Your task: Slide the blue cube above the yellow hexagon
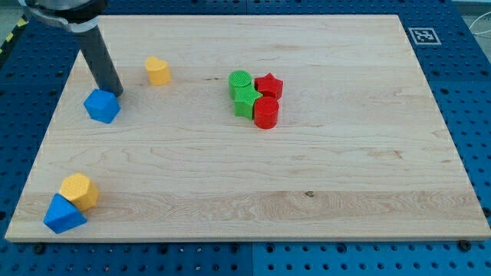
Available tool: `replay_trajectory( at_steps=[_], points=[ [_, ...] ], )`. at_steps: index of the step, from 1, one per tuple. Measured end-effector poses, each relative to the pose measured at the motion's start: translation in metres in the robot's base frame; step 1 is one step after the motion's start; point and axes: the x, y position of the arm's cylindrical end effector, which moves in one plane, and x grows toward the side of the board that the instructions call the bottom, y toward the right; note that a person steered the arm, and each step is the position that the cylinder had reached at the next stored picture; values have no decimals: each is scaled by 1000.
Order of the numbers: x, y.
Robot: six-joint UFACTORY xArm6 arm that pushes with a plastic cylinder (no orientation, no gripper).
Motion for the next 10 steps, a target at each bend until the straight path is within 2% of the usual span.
replay_trajectory(
  at_steps=[2,5,7,10],
  points=[
    [3,-19],
    [57,11],
    [56,-27],
    [83,5]
  ],
)
